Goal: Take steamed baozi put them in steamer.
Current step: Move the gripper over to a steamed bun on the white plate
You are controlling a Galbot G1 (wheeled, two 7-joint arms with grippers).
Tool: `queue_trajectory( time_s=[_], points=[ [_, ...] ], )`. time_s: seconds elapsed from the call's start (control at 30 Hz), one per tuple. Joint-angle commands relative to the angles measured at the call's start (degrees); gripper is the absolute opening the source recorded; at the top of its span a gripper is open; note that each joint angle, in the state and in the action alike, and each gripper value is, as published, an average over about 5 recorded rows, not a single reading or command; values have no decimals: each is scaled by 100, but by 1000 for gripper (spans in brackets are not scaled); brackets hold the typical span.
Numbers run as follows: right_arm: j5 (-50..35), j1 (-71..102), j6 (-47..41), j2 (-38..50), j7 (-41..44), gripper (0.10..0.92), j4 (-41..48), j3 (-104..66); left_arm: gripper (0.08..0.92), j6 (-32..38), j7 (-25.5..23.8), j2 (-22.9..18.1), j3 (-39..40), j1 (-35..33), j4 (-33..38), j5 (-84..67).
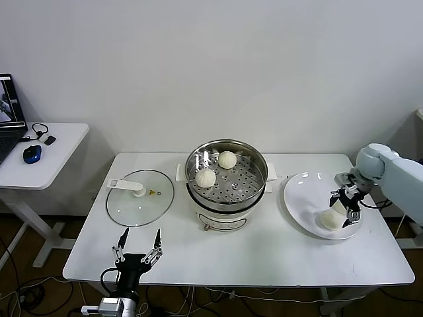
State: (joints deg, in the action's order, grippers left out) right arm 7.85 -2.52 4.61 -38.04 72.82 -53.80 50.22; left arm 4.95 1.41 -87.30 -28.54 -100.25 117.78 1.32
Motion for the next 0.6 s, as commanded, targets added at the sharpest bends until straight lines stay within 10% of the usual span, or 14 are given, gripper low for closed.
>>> queue_trajectory(
  time_s=[0.03,0.6],
  points=[
    [165,212,40,-199,-12,823,274,-231,823,-11,2,-4,4,23,-26,-2],
    [286,307,48,-377,7,823,380,-355,823,-32,12,-8,-13,104,-71,-25]
  ],
)
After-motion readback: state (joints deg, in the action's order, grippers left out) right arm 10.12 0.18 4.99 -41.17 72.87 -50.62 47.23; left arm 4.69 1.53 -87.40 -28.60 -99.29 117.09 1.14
